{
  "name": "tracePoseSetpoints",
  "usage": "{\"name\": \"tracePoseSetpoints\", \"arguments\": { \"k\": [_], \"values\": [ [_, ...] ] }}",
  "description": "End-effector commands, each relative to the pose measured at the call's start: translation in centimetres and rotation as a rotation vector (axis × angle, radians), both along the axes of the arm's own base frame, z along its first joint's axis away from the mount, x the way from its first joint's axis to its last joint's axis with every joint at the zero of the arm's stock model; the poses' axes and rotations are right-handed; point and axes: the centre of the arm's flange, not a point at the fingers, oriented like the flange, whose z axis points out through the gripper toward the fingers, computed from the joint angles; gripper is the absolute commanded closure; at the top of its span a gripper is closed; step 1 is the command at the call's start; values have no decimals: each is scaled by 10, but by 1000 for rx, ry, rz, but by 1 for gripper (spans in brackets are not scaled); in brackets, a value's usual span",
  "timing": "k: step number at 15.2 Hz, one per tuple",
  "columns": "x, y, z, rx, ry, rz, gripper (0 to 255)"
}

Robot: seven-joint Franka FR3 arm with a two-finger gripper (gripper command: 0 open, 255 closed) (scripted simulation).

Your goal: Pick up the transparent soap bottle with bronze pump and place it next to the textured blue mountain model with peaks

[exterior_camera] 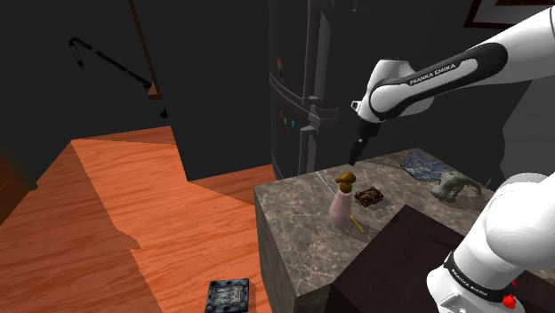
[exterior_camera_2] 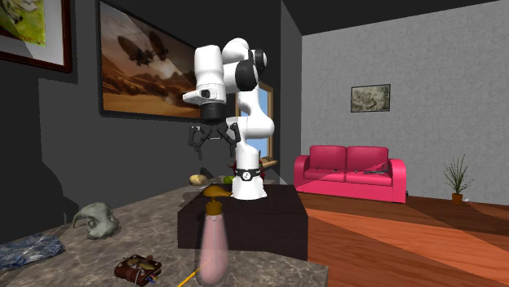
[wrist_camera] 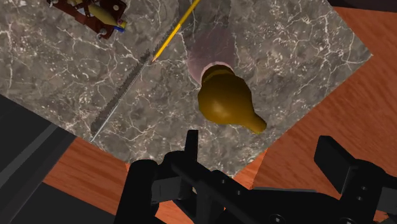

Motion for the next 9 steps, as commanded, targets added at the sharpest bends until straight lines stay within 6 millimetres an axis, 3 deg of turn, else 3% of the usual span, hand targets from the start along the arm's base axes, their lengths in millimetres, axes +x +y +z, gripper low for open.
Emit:
{"name": "tracePoseSetpoints", "arguments": {
  "k": [1,3,9],
  "values": [
    [3,-3,-28,2,9,16,0],
    [9,-9,-53,4,18,31,0],
    [12,-8,-86,5,20,35,0]
  ]
}}
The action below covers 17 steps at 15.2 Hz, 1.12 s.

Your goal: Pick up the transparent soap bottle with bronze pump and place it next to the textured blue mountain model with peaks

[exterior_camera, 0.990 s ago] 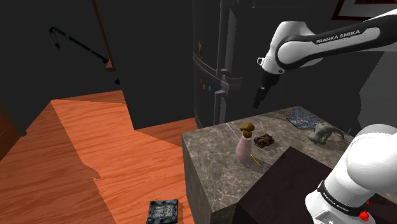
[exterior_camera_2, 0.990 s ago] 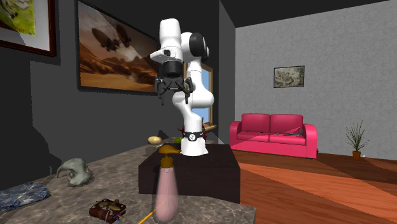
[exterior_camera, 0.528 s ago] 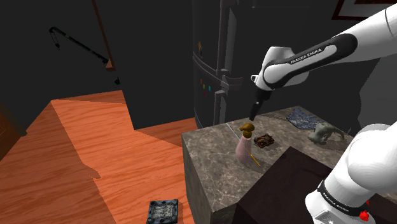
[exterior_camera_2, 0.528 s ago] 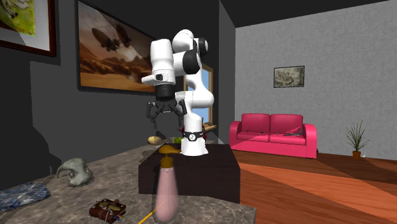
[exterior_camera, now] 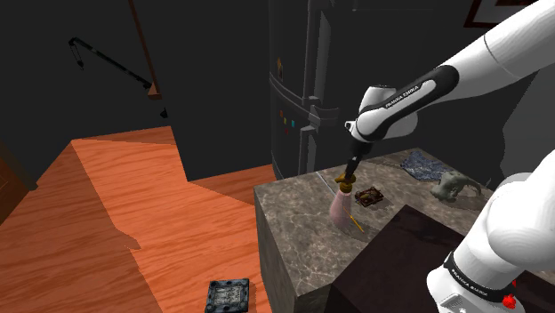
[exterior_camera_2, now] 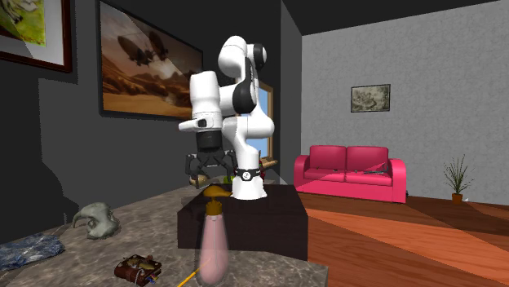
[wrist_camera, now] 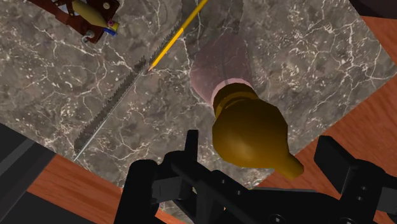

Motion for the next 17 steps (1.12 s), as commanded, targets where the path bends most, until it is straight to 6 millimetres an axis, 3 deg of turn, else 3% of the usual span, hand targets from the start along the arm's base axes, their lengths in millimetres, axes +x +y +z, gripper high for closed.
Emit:
{"name": "tracePoseSetpoints", "arguments": {
  "k": [1,3,10,11,17],
  "values": [
    [0,1,-10,0,-1,0,0],
    [1,2,-19,0,-1,0,0],
    [1,2,-19,0,-1,0,0],
    [1,2,-19,0,-1,0,255],
    [1,2,-18,0,-1,0,255]
  ]
}}
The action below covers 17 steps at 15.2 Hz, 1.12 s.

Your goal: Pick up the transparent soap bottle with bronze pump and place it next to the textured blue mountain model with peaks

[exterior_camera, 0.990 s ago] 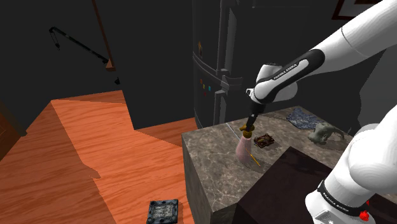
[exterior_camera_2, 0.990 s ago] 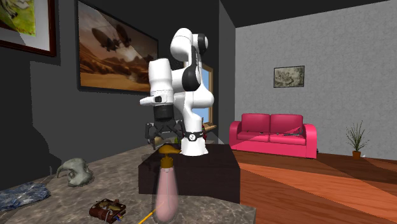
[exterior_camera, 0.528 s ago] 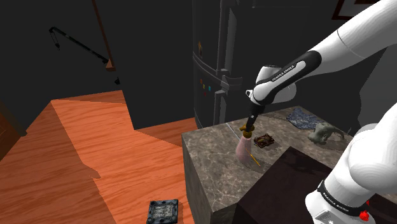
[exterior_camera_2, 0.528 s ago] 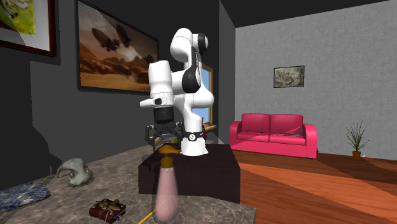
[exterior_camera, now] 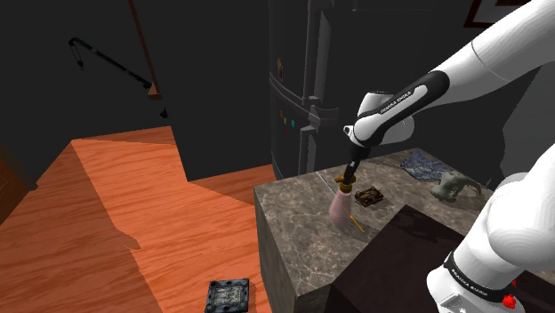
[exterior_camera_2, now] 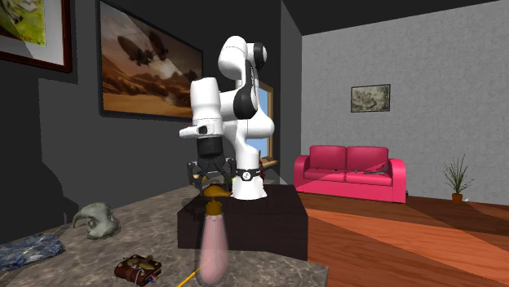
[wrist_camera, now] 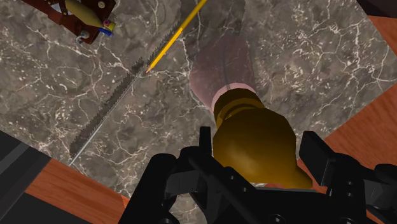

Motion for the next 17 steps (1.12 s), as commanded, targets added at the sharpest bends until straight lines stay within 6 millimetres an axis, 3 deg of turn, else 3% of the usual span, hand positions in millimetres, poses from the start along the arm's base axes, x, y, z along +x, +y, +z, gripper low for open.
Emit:
{"name": "tracePoseSetpoints", "arguments": {
  "k": [1,3,17],
  "values": [
    [0,0,0,0,1,0,255],
    [0,0,0,0,1,0,255],
    [0,0,74,0,1,0,255]
  ]
}}
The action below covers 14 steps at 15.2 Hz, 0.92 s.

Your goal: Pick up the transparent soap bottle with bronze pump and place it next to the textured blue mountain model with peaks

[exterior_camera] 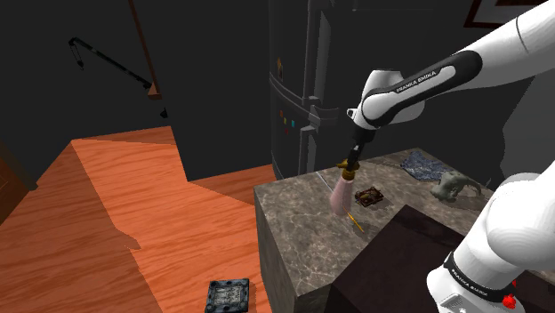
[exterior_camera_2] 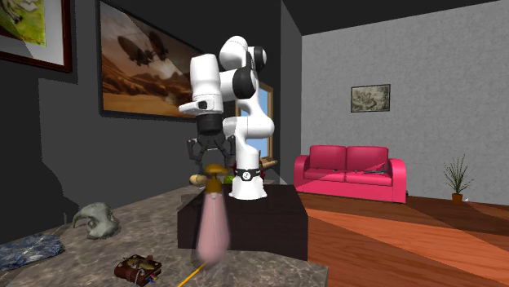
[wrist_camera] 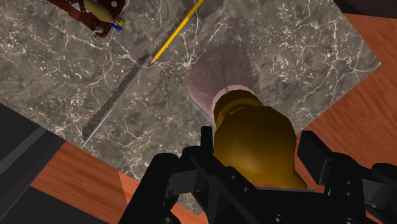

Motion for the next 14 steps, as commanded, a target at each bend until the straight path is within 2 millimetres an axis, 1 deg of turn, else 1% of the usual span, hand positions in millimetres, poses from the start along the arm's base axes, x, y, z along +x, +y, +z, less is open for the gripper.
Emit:
{"name": "tracePoseSetpoints", "arguments": {
  "k": [1,14],
  "values": [
    [1,0,11,0,0,0,255],
    [1,0,80,0,0,0,255]
  ]
}}
